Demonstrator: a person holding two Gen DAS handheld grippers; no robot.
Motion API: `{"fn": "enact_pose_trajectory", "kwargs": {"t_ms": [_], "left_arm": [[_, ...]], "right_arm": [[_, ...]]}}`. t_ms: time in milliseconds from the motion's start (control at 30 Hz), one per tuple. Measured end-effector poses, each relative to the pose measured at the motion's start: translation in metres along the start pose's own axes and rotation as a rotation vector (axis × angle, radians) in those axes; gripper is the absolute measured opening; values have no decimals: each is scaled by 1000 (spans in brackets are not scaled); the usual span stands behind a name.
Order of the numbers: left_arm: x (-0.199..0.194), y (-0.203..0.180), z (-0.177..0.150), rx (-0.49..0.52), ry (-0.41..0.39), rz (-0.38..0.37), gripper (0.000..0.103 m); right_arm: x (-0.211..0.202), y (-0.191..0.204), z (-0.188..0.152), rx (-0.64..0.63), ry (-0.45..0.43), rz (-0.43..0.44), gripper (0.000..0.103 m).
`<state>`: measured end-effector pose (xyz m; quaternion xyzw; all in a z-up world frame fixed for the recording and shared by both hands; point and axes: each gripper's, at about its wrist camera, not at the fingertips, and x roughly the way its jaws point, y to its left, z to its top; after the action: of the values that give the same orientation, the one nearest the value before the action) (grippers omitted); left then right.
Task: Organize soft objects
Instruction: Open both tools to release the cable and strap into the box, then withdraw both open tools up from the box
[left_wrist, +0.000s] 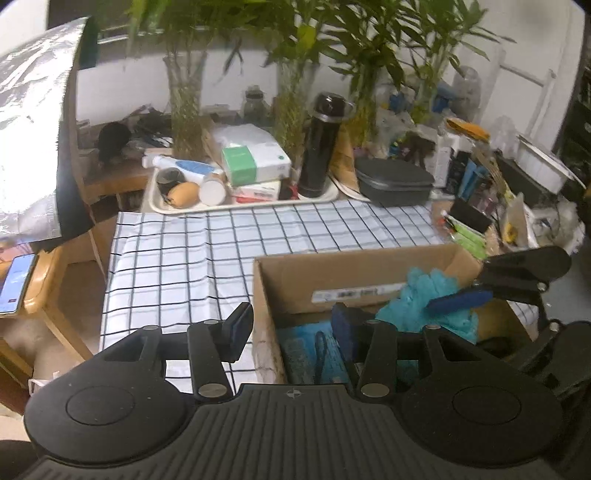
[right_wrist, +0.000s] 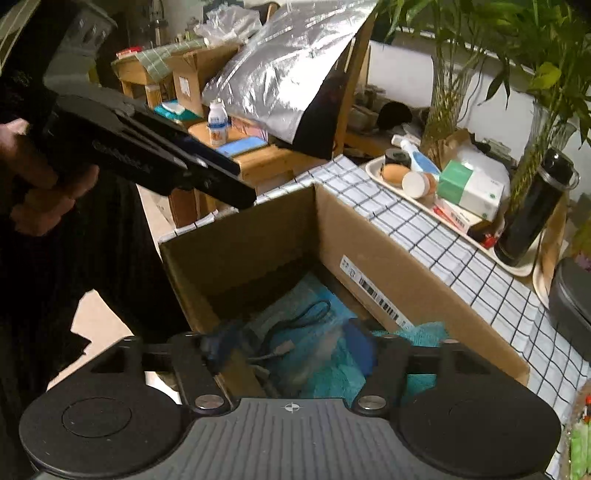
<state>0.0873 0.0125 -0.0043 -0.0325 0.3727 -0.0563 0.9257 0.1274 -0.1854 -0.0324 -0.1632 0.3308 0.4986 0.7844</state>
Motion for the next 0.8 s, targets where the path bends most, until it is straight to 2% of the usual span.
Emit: {"fn": "enact_pose_trajectory", "kwargs": {"t_ms": [200,333,400,467,600,733,800], "left_arm": [[-2,7,3,-55,-26,12,46],[-3,1,2,-21,-44,35,46],[-3,-2,1,-3,-55,51,49],[-4,-5,-1,21,-69,62,51],[-6,-10,-3,66,-92,86,75],[-1,-15,-6,116,-45,89,80],[-1,-15,-10,103,-39,75,89]], "right_arm": [[-2,-3,0,8,-5,-30,89],[-6,-2,-2,27,-18,-86,95],[-8,-4,-3,49,-26,-130,102],[-10,-7,-5,84,-30,-179,103],[-15,-11,-10,151,-29,-285,103],[-22,-9,-16,218,-27,-377,103],[-28,-7,-19,253,-29,-408,103]]}}
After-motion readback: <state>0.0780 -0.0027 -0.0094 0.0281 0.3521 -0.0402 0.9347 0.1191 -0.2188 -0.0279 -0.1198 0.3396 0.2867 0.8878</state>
